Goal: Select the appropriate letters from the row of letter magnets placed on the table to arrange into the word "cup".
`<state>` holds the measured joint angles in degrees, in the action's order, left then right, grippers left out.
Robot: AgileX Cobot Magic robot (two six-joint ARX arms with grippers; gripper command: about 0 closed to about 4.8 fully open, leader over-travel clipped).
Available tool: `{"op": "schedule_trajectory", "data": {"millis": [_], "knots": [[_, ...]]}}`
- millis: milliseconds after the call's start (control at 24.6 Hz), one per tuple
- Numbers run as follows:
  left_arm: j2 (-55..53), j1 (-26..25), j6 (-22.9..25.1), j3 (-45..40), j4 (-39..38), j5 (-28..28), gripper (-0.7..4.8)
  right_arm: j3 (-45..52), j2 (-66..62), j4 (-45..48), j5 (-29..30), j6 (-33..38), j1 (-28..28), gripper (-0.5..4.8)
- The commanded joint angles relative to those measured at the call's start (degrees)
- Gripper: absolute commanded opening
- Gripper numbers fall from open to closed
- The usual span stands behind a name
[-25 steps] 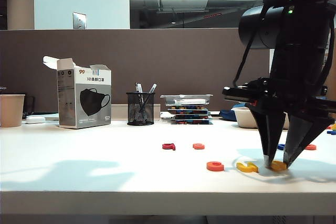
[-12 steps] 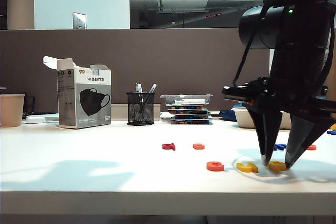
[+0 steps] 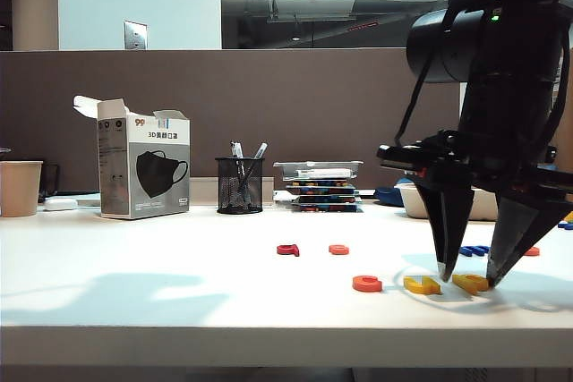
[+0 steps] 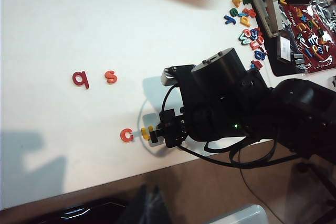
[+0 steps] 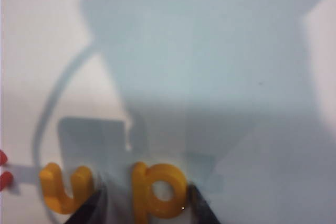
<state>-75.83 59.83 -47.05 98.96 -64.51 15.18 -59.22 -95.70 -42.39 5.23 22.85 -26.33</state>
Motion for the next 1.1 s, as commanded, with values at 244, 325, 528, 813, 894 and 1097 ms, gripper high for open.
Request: {"op": "schedule_trajectory", "data": {"millis": [244, 325, 528, 813, 894, 1097], "knots": [[0.1, 0.0, 0.1, 0.2, 0.3, 0.2, -0.05, 0.4, -0.4, -0.8, -0.6, 0.1, 0.1, 2.03], [0.1, 0.0, 0.1, 0.2, 0.3, 0.2, -0.05, 0.4, -0.4, -0.5, -0.6, 0.1, 0.1, 2.03], [0.2, 0.0, 0.1, 0.2, 0.3, 0.2, -0.05, 0.2, -0.4, 0.2, -0.6, 0.1, 0.1, 2.04], [0.1, 0.0, 0.1, 0.2, 0.3, 0.2, -0.05, -3.3, -0.4, -0.5, -1.7, -0.3, 0.1, 2.22], [0.1, 0.0, 0.1, 0.2, 0.3, 0.2, -0.05, -4.5, -0.4, -1.0, -2.1, -0.4, 0.2, 2.22], [0.1, 0.0, 0.1, 0.2, 0.3, 0.2, -0.05, -8.0, -0.4, -1.5, -2.1, -0.4, 0.2, 2.21]]}}
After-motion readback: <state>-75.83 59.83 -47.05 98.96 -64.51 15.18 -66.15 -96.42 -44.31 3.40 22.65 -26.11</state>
